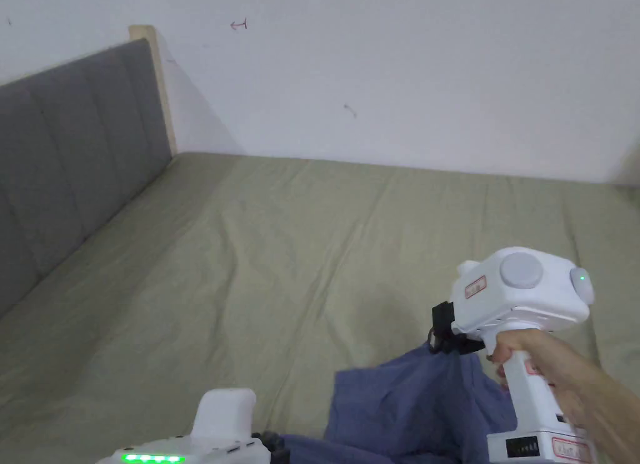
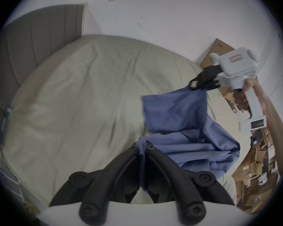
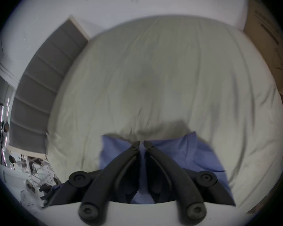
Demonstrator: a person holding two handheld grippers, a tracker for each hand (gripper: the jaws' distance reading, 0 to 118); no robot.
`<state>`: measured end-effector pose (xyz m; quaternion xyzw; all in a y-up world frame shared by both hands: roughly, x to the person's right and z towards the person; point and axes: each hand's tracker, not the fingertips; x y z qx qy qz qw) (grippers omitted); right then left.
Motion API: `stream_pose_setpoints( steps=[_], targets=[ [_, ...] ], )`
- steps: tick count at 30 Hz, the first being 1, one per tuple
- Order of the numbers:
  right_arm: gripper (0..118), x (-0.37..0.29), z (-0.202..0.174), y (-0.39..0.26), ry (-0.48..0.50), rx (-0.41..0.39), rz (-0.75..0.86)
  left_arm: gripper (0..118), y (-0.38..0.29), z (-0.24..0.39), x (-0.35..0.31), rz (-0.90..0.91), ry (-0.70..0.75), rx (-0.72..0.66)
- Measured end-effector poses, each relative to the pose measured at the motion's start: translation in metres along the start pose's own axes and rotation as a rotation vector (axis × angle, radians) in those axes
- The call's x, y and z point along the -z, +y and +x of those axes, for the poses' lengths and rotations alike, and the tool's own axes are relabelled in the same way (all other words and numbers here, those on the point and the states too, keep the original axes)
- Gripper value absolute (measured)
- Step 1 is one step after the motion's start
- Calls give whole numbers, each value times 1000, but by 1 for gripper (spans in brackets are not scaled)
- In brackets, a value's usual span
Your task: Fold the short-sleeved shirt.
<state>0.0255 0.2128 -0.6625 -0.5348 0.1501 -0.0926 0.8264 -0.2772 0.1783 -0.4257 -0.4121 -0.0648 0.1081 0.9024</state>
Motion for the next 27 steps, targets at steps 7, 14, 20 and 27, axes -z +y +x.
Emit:
stream_pose_setpoints(
  steps=[7,14,20,27],
  targets=[
    [2,-167,48,18,-1,127,269,1,74,-17,-46,129,89,28],
    [2,-305,112,8,10,293,535,1,160,-13,-113,323,153,118],
    [2,-361,134,-3,21,347,626,1,212,11,-155,437,189,186],
    [2,-374,140,17,23,390,642,1,259,37,-169,486,214,228]
  ],
)
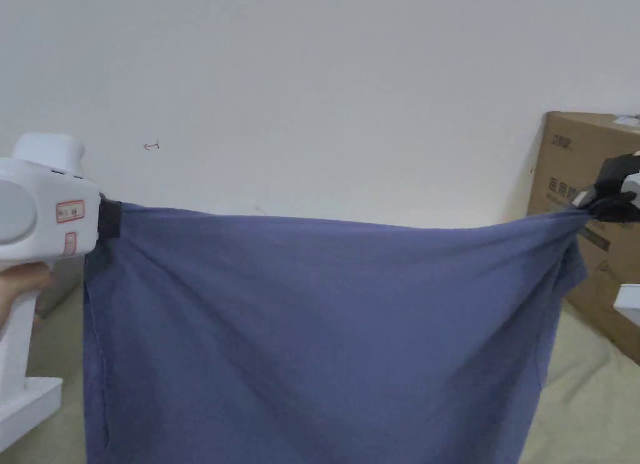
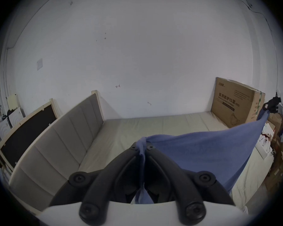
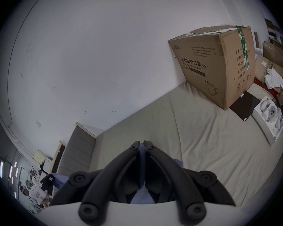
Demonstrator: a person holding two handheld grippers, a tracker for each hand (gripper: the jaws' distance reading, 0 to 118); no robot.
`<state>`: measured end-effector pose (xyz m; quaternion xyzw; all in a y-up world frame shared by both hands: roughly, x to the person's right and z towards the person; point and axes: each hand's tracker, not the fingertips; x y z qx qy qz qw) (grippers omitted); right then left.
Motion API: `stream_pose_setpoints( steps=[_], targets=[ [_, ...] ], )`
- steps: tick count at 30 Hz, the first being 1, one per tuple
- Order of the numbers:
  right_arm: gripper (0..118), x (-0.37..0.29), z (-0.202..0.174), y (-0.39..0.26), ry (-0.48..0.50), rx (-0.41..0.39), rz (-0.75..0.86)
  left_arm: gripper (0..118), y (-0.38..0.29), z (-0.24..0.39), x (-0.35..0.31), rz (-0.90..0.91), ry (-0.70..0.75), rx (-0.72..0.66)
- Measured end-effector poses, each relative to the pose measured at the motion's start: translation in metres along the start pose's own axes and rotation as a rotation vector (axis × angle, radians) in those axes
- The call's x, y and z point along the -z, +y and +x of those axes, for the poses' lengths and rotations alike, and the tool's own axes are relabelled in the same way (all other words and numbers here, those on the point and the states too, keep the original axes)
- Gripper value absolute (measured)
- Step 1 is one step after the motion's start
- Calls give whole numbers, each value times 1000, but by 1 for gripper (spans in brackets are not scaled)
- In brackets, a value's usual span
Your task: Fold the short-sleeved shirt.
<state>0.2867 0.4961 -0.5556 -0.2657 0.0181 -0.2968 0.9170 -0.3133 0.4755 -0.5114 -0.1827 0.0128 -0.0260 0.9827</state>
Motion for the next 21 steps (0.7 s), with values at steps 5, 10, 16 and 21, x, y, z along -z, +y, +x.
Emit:
stream_pose_setpoints(
  steps=[5,10,16,21],
  targets=[
    [2,16,-23,39,16,35,33,1,43,-11,29,24,12,-12],
    [2,33,-68,89,48,15,93,1,98,-19,59,92,57,-37],
    [2,33,-116,147,24,-93,199,1,168,-29,90,123,51,-36],
    [2,38,-131,168,14,-99,230,1,205,-25,112,225,51,-51]
  ],
)
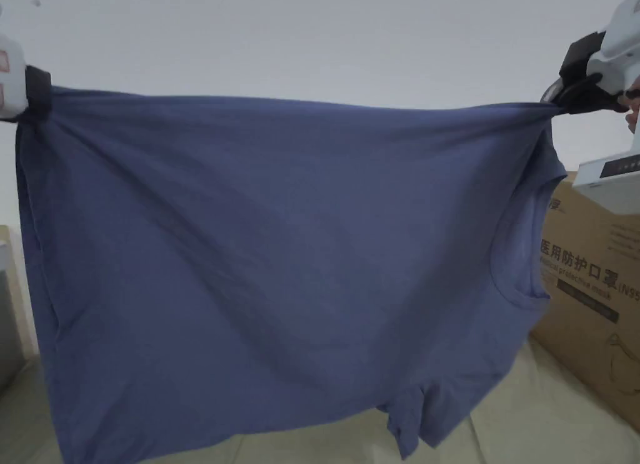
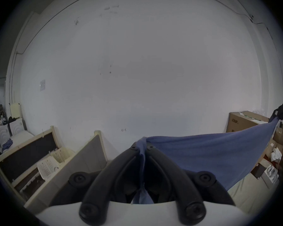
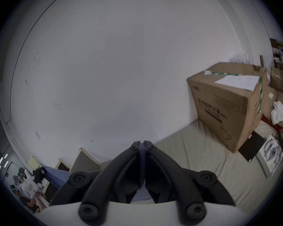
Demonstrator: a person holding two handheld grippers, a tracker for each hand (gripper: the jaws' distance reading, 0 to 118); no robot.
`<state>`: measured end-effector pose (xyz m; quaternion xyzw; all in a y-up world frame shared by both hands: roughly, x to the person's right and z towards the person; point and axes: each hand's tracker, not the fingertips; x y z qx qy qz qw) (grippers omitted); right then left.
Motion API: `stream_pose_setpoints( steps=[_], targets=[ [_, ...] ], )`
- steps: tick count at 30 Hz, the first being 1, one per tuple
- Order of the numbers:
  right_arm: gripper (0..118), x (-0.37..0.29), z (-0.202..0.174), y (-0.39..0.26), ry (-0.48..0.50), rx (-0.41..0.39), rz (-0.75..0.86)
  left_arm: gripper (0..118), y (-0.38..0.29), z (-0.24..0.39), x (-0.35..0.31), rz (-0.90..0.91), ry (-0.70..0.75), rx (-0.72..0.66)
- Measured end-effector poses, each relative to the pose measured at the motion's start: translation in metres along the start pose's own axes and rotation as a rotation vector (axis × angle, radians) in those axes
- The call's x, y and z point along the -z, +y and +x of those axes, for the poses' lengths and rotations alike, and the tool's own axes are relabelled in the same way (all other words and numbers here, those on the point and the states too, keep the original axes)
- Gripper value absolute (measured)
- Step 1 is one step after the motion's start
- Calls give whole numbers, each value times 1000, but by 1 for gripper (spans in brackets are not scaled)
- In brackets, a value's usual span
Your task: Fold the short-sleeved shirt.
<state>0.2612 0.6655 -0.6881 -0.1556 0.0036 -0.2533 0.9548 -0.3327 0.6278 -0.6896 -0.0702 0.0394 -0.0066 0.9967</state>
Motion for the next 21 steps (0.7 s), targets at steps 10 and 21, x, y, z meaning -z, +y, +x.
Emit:
stream_pose_setpoints(
  steps=[10,21],
  targets=[
    [2,88,31,-75,-74,14,-116,1,-85,2,106,-114,21,65],
    [2,261,148,-289,-325,62,-500,1,-363,29,184,-625,24,77]
  ],
)
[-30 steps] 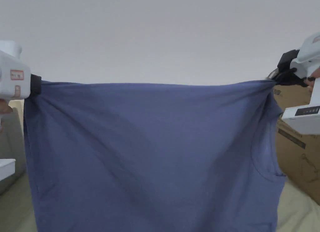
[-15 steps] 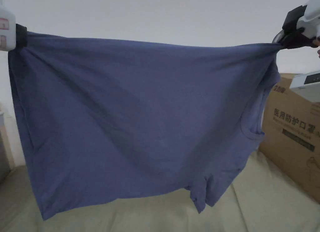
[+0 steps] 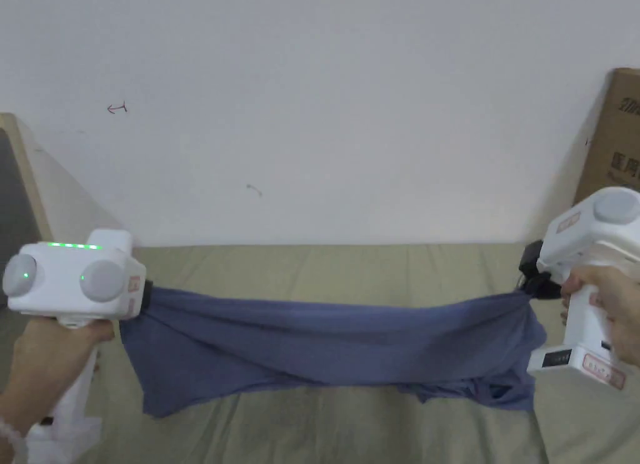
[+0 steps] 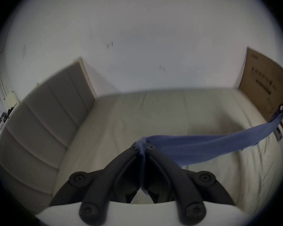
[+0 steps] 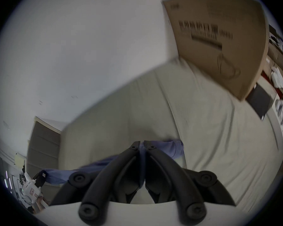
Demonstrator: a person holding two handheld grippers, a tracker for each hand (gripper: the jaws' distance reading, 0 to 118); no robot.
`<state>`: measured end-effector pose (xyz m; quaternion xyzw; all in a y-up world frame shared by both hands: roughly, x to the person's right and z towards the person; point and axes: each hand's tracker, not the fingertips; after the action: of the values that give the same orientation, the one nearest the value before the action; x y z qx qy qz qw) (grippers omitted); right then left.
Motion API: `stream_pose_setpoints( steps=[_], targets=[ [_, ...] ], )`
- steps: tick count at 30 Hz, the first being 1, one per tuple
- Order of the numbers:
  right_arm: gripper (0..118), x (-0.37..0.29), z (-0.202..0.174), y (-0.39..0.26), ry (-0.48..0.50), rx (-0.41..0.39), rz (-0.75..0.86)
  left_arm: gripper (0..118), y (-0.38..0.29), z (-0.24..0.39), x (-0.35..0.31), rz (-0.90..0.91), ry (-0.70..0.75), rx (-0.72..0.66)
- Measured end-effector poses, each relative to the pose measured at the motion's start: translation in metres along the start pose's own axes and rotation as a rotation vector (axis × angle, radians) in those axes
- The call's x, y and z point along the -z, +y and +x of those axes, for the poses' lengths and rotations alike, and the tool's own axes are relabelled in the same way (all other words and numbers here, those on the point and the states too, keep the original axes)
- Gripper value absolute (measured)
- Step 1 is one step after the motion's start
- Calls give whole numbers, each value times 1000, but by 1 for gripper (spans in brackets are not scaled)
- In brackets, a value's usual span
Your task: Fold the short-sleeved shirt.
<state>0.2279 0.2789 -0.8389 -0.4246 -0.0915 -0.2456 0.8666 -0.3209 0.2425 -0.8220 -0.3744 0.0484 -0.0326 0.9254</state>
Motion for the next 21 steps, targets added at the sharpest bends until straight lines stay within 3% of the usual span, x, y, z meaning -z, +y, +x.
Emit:
stream_pose_setpoints(
  steps=[4,8,10,12,15,21],
  targets=[
    [2,59,29,-40,-45,73,-130,1,-60,-3,42,-115,21,-50],
    [2,78,45,-64,-57,51,-162,1,-93,-12,63,-147,27,-30],
    [2,66,50,-67,-55,59,-165,1,-102,-15,54,-153,24,-6],
    [2,45,56,-69,22,47,-136,1,-110,-22,35,-128,0,-14],
    [2,-1,71,-88,58,8,-101,1,-133,-34,-9,-87,-55,-57],
    [2,-94,120,-176,112,8,-83,1,-207,-40,-118,-27,-65,-3]
  ],
)
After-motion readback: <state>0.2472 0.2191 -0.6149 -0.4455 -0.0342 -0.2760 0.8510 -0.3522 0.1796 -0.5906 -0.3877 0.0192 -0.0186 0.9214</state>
